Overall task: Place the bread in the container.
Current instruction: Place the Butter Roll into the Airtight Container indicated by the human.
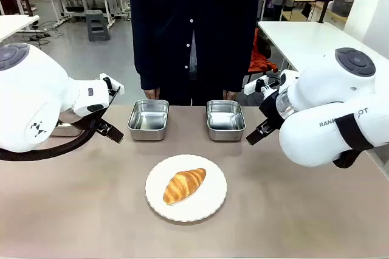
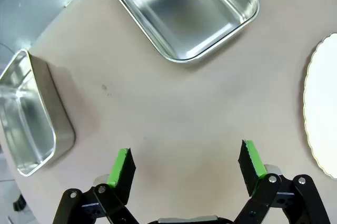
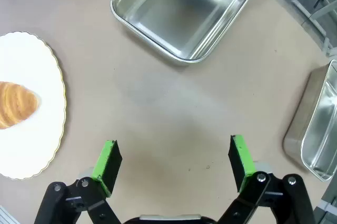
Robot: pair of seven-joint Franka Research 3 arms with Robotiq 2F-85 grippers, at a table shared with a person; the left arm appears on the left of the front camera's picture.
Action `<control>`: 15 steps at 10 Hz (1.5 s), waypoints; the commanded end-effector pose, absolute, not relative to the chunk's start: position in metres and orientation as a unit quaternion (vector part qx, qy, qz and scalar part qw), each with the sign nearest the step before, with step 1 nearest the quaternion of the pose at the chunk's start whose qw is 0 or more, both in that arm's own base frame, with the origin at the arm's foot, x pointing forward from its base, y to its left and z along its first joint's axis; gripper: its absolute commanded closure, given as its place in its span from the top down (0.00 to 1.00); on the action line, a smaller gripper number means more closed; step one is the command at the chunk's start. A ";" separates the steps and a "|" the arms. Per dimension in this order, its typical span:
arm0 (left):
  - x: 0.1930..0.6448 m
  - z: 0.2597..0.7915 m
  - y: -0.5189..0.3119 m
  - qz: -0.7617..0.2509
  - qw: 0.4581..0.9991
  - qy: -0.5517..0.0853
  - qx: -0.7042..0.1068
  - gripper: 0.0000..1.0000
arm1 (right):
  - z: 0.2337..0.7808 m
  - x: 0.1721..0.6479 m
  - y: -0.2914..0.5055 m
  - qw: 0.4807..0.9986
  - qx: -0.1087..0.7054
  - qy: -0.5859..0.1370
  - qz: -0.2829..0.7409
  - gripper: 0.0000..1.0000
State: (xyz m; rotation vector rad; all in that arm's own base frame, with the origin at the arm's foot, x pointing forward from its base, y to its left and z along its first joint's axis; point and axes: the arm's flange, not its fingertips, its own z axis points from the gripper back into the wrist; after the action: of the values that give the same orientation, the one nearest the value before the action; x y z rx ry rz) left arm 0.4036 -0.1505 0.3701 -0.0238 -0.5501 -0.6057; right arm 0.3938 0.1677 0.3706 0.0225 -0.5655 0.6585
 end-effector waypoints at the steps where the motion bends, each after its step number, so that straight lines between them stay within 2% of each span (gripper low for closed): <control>1: 0.404 0.370 -0.151 -0.295 0.917 -0.268 -0.012 1.00 | 0.371 0.394 0.168 0.907 0.011 -0.274 0.319 1.00; 9: 0.404 0.370 -0.150 -0.294 0.917 -0.267 -0.012 1.00 | 0.371 0.394 0.168 0.907 0.011 -0.274 0.319 1.00; 10: 0.407 0.395 -0.137 -0.320 0.903 -0.286 -0.034 1.00 | 0.371 0.394 0.168 0.907 0.010 -0.274 0.320 1.00; 11: 0.410 0.427 -0.118 -0.329 0.896 -0.287 -0.086 1.00 | 0.400 0.403 0.166 0.901 0.030 -0.274 0.337 1.00; 13: 0.411 0.500 -0.104 -0.328 0.892 -0.301 -0.082 1.00 | 0.454 0.420 0.146 0.897 0.037 -0.286 0.336 1.00; 15: 0.420 0.540 -0.053 -0.349 0.887 -0.284 -0.104 1.00 | 0.500 0.432 0.096 0.895 0.064 -0.304 0.320 1.00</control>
State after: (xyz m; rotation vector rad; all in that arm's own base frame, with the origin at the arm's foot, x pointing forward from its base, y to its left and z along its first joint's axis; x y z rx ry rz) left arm 0.4043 -0.0797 0.5358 -0.1906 -0.6343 -0.6856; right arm 0.4251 0.1253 0.4875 0.0836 -0.6327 0.6458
